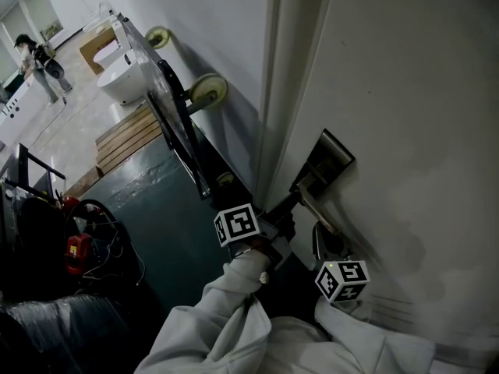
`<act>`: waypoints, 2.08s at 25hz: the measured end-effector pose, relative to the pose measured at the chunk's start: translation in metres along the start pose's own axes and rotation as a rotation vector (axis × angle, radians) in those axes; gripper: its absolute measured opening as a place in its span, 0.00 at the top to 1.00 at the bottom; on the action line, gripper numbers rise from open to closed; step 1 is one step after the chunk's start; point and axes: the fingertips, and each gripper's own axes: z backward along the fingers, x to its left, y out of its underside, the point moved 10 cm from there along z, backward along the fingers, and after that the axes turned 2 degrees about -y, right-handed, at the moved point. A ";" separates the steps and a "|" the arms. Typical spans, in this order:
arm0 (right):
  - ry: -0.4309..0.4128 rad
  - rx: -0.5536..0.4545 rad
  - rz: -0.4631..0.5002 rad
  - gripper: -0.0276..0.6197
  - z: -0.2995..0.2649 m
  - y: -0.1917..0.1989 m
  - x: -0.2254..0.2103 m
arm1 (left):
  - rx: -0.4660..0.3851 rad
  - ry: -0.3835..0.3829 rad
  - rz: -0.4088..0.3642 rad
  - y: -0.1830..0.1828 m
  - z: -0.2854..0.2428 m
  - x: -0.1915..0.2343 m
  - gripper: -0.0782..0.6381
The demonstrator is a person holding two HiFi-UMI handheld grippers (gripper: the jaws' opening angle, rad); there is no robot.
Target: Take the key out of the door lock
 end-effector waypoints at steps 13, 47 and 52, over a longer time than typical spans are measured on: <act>-0.009 0.005 0.013 0.88 0.006 0.000 -0.005 | -0.023 -0.001 0.075 0.003 0.001 0.002 0.85; -0.101 0.011 0.041 0.88 0.037 0.021 0.023 | -0.122 -0.005 -0.114 0.028 0.082 -0.012 0.85; -0.134 0.005 0.046 0.88 0.038 0.024 0.029 | -0.162 -0.060 -0.161 0.029 0.104 -0.009 0.85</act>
